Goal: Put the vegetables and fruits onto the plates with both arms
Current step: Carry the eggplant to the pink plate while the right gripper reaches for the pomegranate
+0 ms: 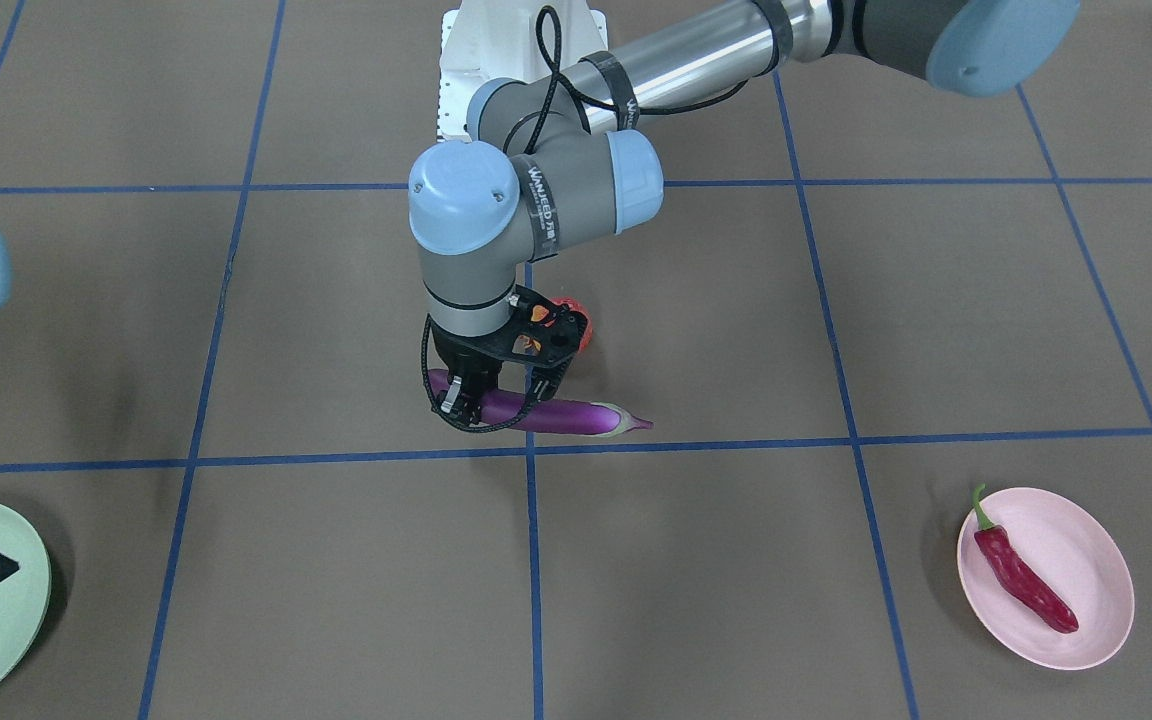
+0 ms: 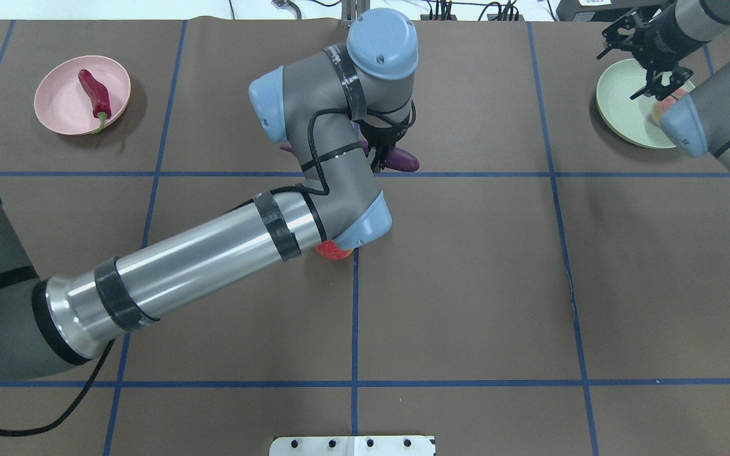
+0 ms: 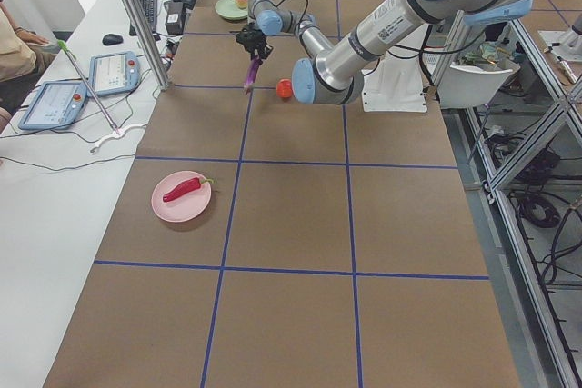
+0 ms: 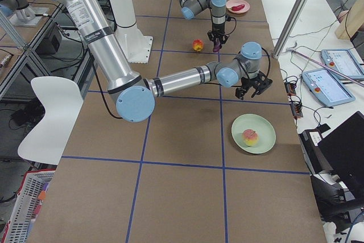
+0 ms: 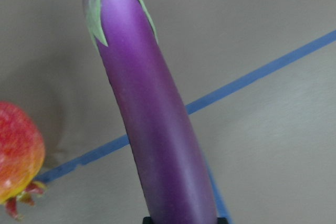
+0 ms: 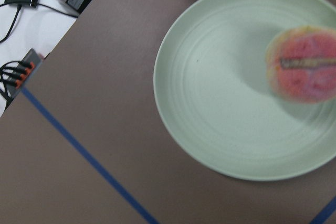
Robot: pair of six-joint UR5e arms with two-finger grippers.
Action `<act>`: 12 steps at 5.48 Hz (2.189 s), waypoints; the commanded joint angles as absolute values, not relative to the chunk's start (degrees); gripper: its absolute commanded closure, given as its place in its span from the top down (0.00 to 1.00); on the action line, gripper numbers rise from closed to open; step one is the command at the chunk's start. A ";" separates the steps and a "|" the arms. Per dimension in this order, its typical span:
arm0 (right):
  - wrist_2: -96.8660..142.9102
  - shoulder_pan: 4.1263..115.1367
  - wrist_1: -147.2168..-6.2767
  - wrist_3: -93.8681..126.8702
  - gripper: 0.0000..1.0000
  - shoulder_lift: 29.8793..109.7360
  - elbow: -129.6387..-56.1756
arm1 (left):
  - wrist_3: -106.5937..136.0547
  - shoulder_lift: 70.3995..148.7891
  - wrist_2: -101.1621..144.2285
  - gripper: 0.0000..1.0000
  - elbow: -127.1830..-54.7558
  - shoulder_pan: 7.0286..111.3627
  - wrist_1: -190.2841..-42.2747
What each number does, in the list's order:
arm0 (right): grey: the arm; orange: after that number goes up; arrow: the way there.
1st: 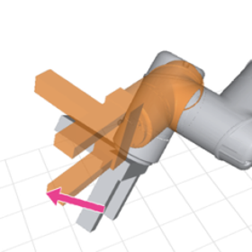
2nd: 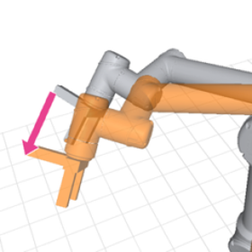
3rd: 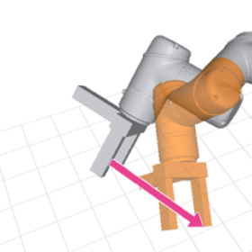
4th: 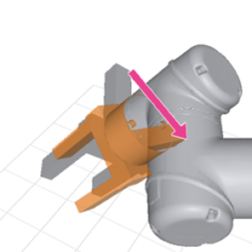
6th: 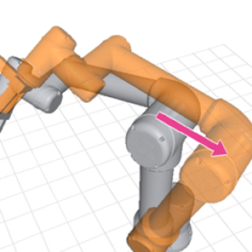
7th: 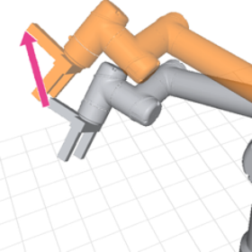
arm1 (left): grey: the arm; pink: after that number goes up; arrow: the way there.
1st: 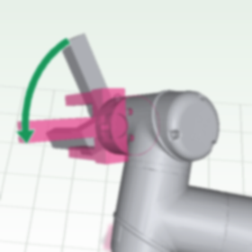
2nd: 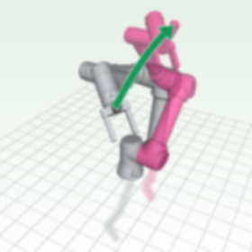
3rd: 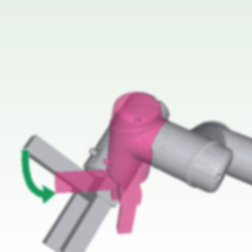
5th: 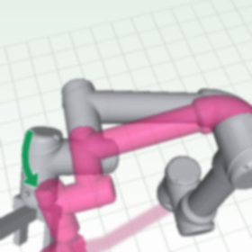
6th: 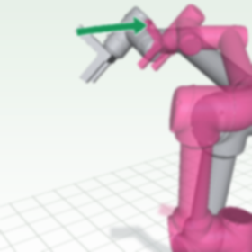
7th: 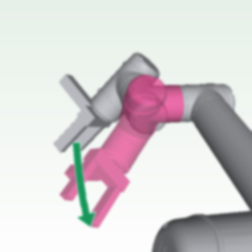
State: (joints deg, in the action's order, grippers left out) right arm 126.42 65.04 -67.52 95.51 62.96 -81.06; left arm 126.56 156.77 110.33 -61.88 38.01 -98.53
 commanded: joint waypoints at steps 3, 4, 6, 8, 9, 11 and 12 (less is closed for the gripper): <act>116.21 46.53 -68.03 113.25 1.00 60.92 -96.74 | 88.52 144.20 112.76 0.00 -66.60 51.28 -98.78; 114.97 42.49 -68.29 113.90 1.00 58.12 -97.38 | 75.89 138.31 112.85 0.00 -67.23 55.50 -99.14; 108.23 33.53 -70.12 116.98 1.00 54.16 -97.12 | 59.93 131.34 112.85 0.00 -66.71 62.63 -100.62; 103.21 29.55 -75.14 122.93 1.00 49.76 -95.28 | 50.13 129.90 112.33 0.00 -59.56 65.39 -104.20; 103.01 29.10 -75.23 124.09 1.00 49.14 -95.27 | 50.36 127.64 112.41 0.00 -55.33 64.96 -108.85; 102.05 28.83 -75.23 124.10 1.00 48.08 -93.52 | 50.18 125.43 112.76 0.00 -54.84 64.25 -110.12; 101.34 27.87 -75.15 124.19 1.00 47.82 -92.99 | 50.71 125.86 112.85 0.39 -54.58 64.25 -110.13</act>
State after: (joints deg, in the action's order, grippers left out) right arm 101.97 28.56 -75.21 124.11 48.09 -93.52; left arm 50.35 125.82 112.77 -54.83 64.38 -109.93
